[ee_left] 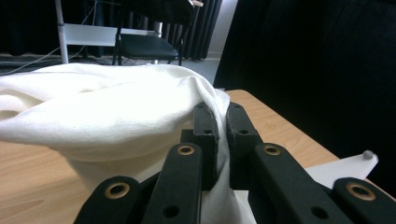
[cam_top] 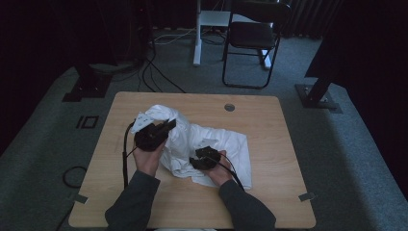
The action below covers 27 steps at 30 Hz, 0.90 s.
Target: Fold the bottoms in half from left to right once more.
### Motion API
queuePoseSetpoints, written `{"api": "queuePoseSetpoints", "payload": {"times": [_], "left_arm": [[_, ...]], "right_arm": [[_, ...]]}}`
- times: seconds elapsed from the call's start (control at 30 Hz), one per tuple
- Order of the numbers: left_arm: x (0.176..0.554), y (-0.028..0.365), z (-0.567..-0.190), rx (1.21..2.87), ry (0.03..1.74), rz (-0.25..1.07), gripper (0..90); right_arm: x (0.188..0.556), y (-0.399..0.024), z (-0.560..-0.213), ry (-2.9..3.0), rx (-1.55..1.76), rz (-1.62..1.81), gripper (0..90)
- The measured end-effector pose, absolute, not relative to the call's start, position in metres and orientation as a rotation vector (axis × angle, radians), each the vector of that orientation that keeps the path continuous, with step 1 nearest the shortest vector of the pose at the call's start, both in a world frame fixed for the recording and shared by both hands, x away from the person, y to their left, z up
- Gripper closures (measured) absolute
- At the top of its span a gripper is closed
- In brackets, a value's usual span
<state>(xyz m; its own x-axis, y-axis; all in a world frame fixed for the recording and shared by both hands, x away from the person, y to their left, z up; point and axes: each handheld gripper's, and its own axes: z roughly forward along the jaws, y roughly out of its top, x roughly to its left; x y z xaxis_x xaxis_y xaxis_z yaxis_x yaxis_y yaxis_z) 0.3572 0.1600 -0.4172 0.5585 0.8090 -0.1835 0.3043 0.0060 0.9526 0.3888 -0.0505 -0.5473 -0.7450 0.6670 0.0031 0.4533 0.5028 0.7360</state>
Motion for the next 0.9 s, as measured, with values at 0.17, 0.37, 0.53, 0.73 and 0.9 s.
{"api": "queuePoseSetpoints", "payload": {"times": [0.17, 0.37, 0.53, 0.73, 0.9], "left_arm": [[0.36, 0.162, -0.418, 1.563, 0.98, 0.51, 85.7], [0.359, 0.158, -0.415, 1.555, 0.967, 0.501, 85.7], [0.36, 0.152, -0.416, 1.582, 0.952, 0.505, 85.6], [0.36, 0.149, -0.418, 1.606, 0.935, 0.487, 85.5], [0.363, 0.133, -0.419, 1.616, 0.922, 0.46, 85.5]], "right_arm": [[0.369, -0.066, -0.529, 2.387, 0.926, 1.201, 42.4], [0.357, -0.058, -0.55, 2.448, 0.88, 1.129, 47.1], [0.363, -0.056, -0.538, 2.546, 0.776, 1.112, 41.7], [0.376, -0.081, -0.534, 2.424, 0.932, 1.163, 40.8], [0.389, -0.056, -0.551, 2.475, 0.93, 1.155, 44.7]]}}
